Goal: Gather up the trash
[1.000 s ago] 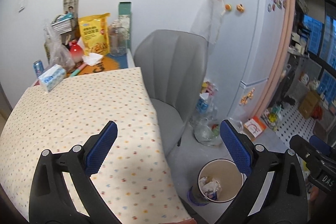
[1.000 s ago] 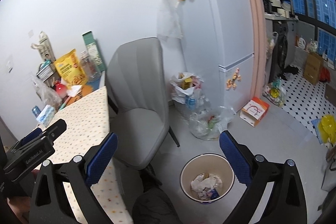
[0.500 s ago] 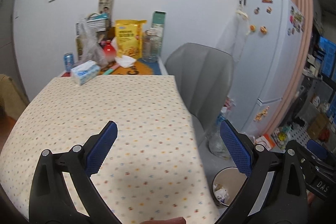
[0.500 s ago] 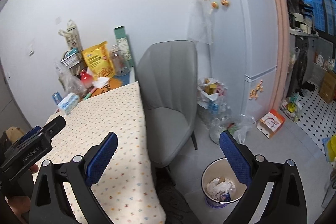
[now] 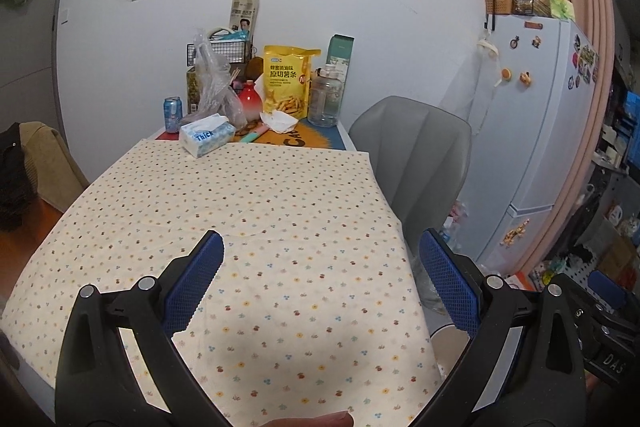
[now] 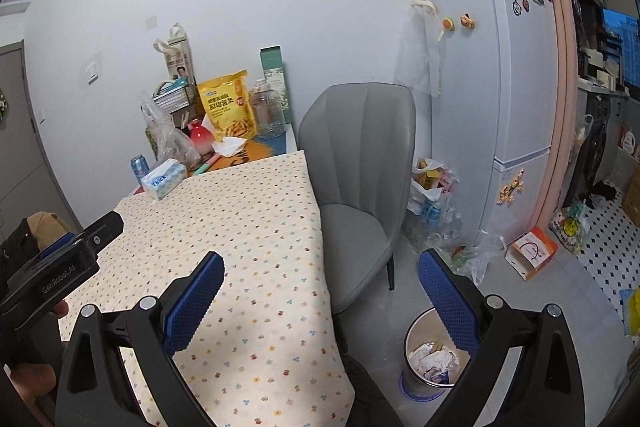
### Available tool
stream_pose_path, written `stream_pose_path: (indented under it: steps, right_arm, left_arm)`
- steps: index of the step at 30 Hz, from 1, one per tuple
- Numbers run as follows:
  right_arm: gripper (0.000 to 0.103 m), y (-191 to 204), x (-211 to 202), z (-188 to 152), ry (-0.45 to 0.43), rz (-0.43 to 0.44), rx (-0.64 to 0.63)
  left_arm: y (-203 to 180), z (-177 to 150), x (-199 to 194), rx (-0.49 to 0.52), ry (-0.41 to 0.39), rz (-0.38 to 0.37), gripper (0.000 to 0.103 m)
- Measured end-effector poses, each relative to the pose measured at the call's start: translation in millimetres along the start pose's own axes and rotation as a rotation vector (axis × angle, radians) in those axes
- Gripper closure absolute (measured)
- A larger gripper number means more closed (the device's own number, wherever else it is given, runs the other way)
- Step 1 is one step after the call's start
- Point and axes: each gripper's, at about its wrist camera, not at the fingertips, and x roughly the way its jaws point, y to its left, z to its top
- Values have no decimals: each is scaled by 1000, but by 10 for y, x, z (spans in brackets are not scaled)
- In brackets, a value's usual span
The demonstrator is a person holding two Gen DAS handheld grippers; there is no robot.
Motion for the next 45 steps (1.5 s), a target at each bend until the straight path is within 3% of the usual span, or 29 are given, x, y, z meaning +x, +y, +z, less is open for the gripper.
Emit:
stream_pose_path:
  steps: [18, 45]
  right_arm:
    - [8, -14, -109, -107, -9, 18, -2]
    - [8, 0, -52, -141, 4, 21, -10]
  left_arm:
    - [-71, -133, -179, 21, -14, 24, 6]
    - [-30, -179, -123, 11, 5, 39, 6]
